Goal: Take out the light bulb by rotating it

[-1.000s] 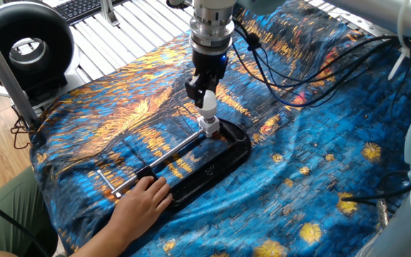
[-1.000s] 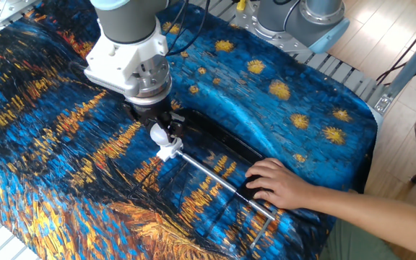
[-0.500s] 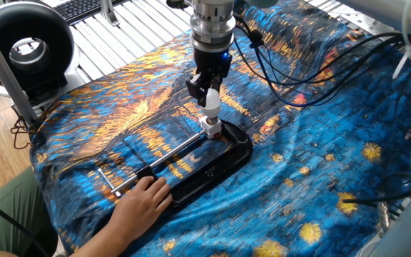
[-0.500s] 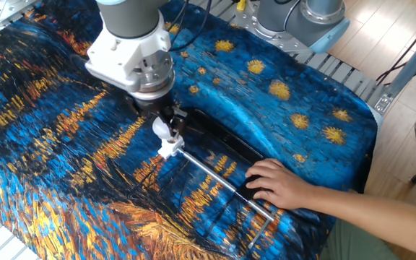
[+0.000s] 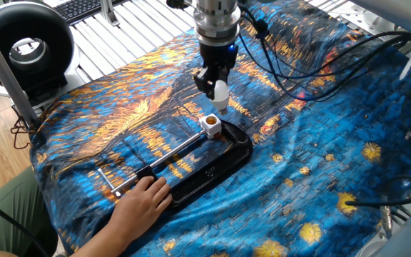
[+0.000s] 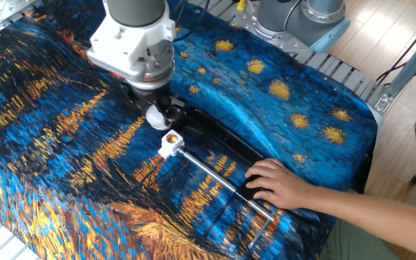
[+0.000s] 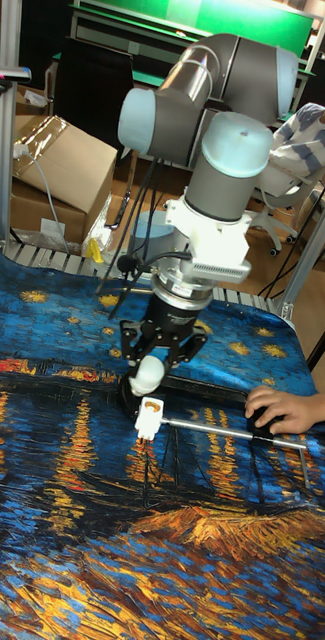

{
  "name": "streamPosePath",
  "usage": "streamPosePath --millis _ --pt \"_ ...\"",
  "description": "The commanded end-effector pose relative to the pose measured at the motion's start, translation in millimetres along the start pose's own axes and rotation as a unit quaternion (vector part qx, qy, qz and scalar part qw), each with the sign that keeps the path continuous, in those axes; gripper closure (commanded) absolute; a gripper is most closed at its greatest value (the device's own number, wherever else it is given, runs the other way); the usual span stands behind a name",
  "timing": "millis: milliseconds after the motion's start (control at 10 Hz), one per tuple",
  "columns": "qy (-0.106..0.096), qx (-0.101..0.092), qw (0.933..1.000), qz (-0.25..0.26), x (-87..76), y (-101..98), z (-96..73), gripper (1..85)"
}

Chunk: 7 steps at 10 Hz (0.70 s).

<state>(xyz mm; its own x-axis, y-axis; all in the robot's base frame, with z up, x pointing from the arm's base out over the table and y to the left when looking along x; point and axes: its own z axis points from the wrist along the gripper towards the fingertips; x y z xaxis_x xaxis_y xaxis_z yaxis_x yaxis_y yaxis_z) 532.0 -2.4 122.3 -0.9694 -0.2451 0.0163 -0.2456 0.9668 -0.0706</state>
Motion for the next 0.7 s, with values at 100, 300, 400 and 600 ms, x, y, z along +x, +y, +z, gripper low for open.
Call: streamPosePath --millis 100,300,400,600 --pt "-0.026 0.024 0.9982 -0.048 1.6 -30.8 12.4 57.3" --pt "-0.041 0.013 0.9971 -0.062 -0.3 -34.8 22.7 53.3" --pt "-0.044 0.007 0.9967 -0.068 0.1 -34.6 27.6 50.0" --pt "-0.047 -0.008 0.9954 -0.083 2.1 -30.5 34.0 39.7"
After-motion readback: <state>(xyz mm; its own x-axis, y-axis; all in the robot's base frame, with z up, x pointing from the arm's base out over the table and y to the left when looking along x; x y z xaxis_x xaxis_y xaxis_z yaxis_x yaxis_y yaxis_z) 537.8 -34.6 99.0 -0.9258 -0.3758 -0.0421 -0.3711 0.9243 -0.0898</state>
